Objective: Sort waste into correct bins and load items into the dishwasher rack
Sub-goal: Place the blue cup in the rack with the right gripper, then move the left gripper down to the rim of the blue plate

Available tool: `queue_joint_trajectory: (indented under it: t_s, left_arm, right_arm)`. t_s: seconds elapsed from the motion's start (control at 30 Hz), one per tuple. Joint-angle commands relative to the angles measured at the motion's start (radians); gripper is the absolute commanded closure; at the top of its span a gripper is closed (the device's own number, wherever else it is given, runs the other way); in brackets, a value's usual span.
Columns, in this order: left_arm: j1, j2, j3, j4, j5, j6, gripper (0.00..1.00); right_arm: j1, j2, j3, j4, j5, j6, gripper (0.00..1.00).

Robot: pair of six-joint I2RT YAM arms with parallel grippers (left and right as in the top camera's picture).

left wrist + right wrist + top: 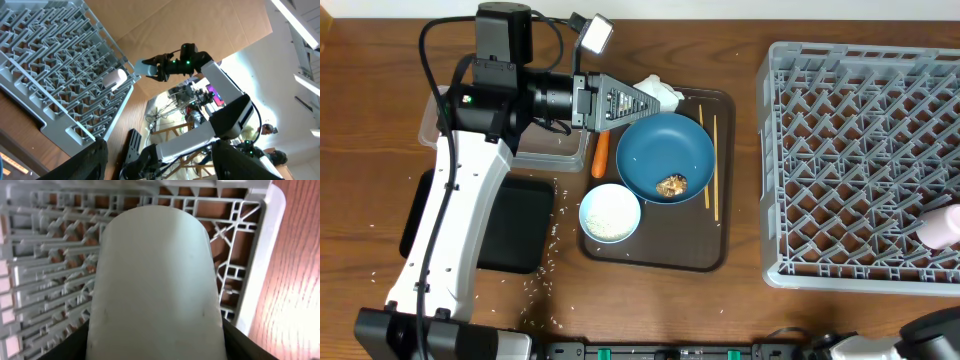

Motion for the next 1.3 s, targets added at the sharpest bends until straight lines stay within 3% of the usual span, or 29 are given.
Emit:
queue_joint_trajectory:
  t_s: [0.0,0.27,0.37,0.47,0.87,0.97,1.17,1.27]
  left_arm:
    - [0.003,-0.009,0.003,0.001,0.013,-0.002,0.33]
    - [0.003,-0.009,0.003,0.001,0.013,-0.002,0.33]
    - [0.003,-0.009,0.003,0.0,0.013,-0.002,0.33]
    - [0.003,-0.009,0.003,-0.014,0.013,-0.002,0.33]
    - [-0.001,-0.01,0.003,-0.027,-0.013,-0.002,0.34]
    - [-0.019,-0.024,0.003,-0.049,-0.185,-0.001,0.34]
    - [-0.113,-0.072,0.003,-0.203,-0.923,0.067,0.34]
    - [-0.158,-0.064,0.002,-0.307,-1.188,0.067,0.34]
  right_arm:
    - [-0.01,0.047,0.009,0.024,-0.006,0.043,0.54]
    - [-0.01,0.17,0.009,0.09,-0.077,0.062,0.44]
    - [-0.011,0.2,0.009,0.1,-0.088,0.073,0.28]
    - [-0.021,0.196,0.014,0.113,-0.127,0.072,0.2]
    - [-0.046,0.05,0.137,0.063,-0.514,-0.006,0.17]
    - [-0.001,-0.046,0.144,0.064,-0.565,-0.057,0.17]
    - [0.201,-0.254,0.144,0.047,-0.454,-0.167,0.15]
    - [0.336,-0.309,0.144,0.038,-0.374,-0.23,0.14]
